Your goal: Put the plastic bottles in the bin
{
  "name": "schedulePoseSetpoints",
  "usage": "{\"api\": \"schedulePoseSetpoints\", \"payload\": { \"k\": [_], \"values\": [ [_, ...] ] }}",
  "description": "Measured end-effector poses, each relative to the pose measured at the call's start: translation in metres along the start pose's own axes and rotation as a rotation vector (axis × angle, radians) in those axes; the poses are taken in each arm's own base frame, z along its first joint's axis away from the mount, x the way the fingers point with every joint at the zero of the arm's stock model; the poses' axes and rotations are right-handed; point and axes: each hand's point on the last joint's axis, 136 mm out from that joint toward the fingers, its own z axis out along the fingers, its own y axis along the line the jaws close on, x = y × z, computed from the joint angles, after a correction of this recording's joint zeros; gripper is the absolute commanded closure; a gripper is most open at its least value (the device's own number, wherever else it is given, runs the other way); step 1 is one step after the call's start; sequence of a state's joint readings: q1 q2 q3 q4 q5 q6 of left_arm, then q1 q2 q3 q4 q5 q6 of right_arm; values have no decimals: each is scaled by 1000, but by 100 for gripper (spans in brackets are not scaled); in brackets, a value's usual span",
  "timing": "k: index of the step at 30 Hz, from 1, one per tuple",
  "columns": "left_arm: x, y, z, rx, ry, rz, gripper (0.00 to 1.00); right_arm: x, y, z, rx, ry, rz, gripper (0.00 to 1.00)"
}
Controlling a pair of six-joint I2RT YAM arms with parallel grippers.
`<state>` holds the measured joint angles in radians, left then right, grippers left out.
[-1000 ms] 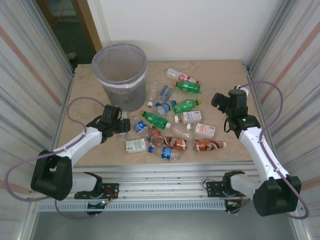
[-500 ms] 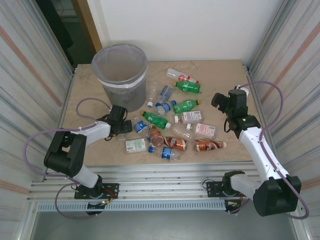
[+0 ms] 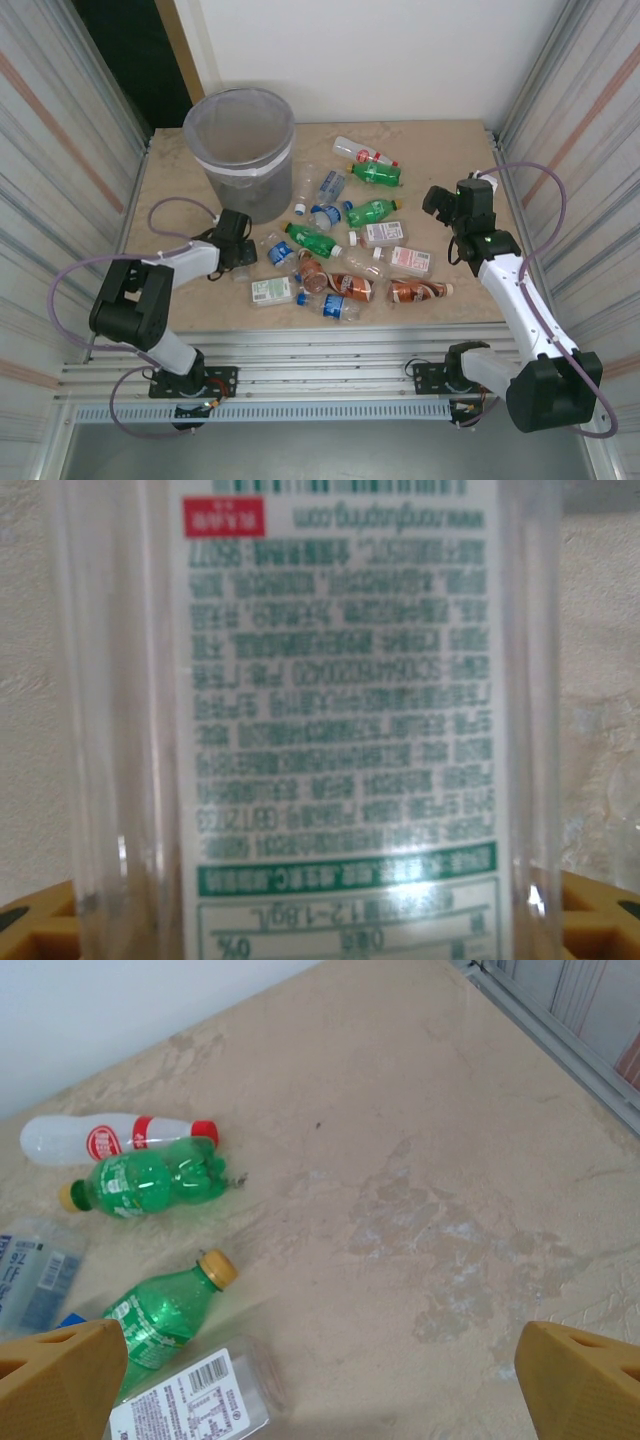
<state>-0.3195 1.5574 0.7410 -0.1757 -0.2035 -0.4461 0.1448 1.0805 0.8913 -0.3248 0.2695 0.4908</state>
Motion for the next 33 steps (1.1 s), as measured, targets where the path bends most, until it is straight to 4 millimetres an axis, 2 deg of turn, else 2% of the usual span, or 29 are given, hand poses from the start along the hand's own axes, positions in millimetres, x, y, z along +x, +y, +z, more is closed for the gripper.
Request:
{"api": "schedulePoseSetpoints", "payload": {
  "k": [3, 6, 16, 20, 24, 28, 33],
  "values": [
    [-3, 4, -13, -6, -15, -5, 56, 0, 0, 0, 1, 1, 0, 2],
    [-13, 10, -38, -7, -72, -21, 56, 0, 0, 0, 1, 1, 0, 2],
    [-54, 32, -160, 58, -372, -98, 56, 0, 0, 0, -1, -1, 0, 2],
    [-79, 32, -208, 111, -496, -111, 56, 0, 1, 0, -2, -2, 1, 2],
    [-108, 23, -245, 158, -589, -93, 56, 0, 1, 0, -4, -2, 7, 2],
    [-144, 4, -263, 201, -645, -56, 56, 1, 5, -1, -12, 2, 10, 2],
    [-196, -27, -264, 231, -673, 3, 56, 3, 6, -1, -15, 8, 14, 2]
  ]
}}
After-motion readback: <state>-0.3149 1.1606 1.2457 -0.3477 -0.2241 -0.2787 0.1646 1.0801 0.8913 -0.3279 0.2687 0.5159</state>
